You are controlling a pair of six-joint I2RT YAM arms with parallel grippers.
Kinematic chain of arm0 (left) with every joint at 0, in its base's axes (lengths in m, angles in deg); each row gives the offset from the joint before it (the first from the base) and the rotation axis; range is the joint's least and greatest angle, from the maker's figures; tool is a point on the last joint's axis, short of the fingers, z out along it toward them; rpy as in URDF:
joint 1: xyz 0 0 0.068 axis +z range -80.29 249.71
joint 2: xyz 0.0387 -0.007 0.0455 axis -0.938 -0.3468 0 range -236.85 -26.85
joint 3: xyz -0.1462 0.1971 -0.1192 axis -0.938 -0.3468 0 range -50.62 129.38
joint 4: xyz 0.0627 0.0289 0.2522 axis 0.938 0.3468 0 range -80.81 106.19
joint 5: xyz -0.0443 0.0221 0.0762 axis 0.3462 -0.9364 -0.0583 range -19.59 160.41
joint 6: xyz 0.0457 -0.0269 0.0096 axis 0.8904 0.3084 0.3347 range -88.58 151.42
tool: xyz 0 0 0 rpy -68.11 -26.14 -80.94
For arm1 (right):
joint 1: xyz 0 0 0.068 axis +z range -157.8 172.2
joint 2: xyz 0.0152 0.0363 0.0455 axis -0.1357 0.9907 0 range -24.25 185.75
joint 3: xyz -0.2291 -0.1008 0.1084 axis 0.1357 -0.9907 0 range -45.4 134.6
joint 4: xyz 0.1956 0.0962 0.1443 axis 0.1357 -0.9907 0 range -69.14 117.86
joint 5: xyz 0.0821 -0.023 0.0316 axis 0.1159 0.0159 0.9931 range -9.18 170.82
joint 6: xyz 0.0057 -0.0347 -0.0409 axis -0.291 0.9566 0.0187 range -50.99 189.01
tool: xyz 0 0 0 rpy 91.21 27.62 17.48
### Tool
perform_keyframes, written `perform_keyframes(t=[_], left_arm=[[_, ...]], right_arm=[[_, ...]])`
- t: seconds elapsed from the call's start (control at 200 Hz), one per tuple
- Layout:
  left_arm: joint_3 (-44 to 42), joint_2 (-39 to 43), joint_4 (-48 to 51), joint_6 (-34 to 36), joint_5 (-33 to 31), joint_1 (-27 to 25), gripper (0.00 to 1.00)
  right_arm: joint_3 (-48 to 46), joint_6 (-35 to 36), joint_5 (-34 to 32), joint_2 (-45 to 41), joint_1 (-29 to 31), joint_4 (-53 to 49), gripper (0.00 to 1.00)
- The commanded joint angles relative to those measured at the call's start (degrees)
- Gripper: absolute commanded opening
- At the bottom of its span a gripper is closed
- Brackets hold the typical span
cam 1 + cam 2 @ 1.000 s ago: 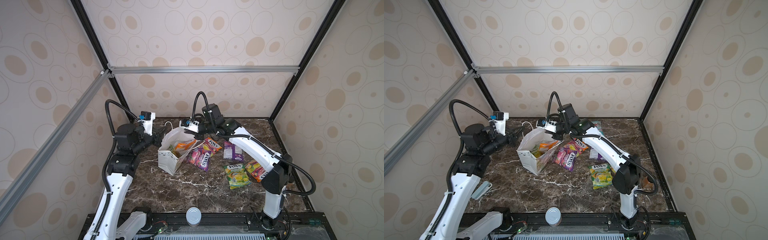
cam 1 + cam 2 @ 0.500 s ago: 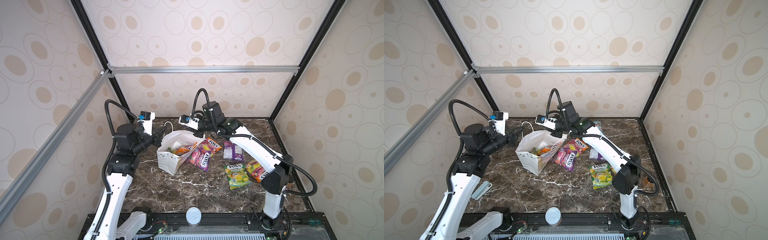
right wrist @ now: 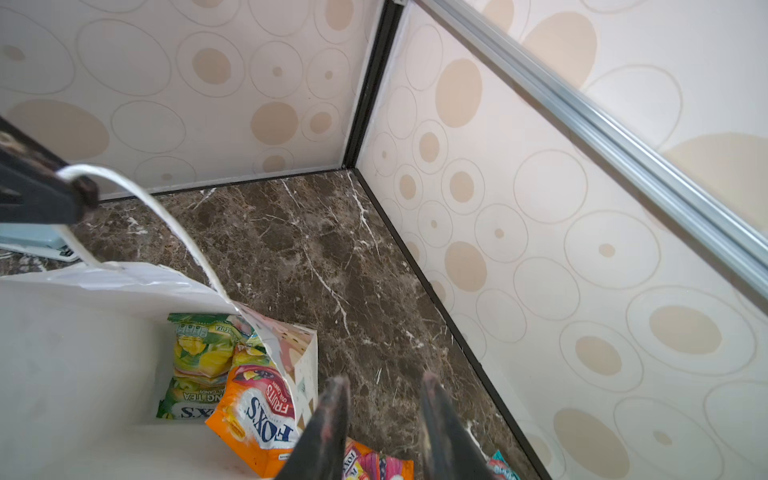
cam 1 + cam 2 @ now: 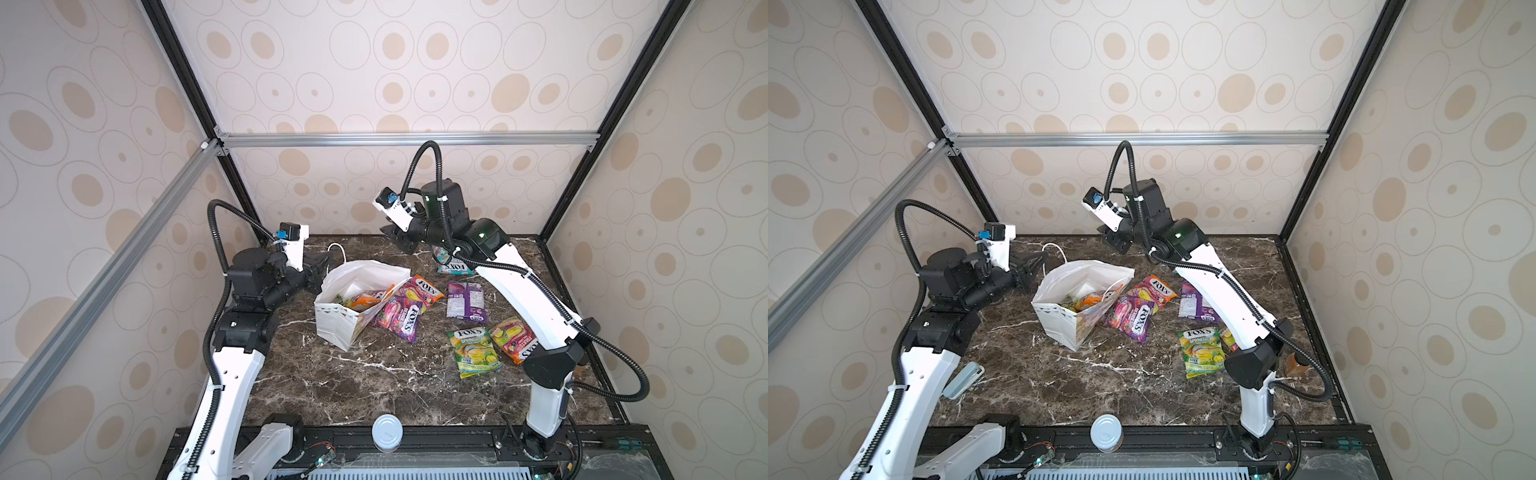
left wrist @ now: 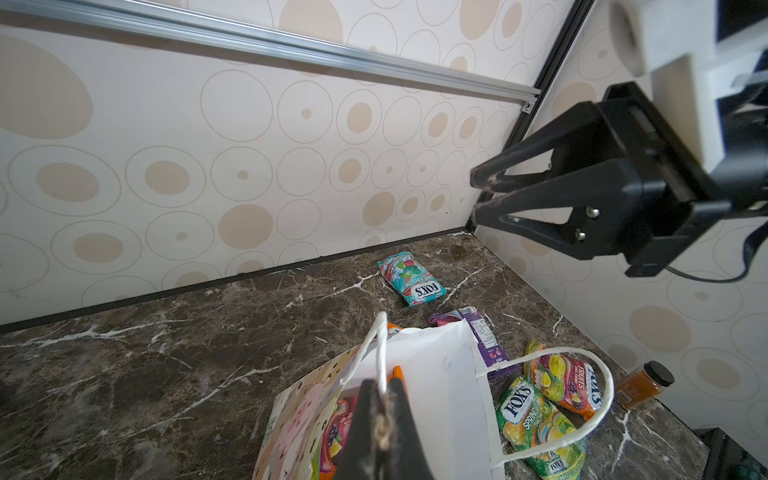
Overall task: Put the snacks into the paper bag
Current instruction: 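Withdraw the right gripper from the bag toward the remaining packets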
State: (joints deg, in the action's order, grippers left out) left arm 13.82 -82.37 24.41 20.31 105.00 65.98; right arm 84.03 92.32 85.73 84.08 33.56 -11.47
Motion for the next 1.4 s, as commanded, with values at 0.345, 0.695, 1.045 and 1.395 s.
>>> perform_keyframes(t=[0.345, 0.695, 1.045, 1.395], left_arm=[[0.3, 2.0, -2.3, 0.3, -1.2, 0.5, 0.00], [0.6, 1.3, -1.8, 0.2, -0.4, 0.6, 0.00], [0.5, 0.8, -2.0, 0.0, 0.0, 0.6, 0.00], [0.4, 1.7, -2.1, 0.1, 0.0, 0.6, 0.00]], right_arm=[[-35.7, -22.4, -18.5, -25.4, -1.7, 15.0, 0.41], [-53.4, -30.7, -23.8, -40.5, -1.7, 0.7, 0.49], [-55.3, -43.6, -25.3, -43.5, -1.7, -22.7, 0.53], [-71.0, -54.6, -13.4, -40.3, -1.8, -18.3, 0.59]])
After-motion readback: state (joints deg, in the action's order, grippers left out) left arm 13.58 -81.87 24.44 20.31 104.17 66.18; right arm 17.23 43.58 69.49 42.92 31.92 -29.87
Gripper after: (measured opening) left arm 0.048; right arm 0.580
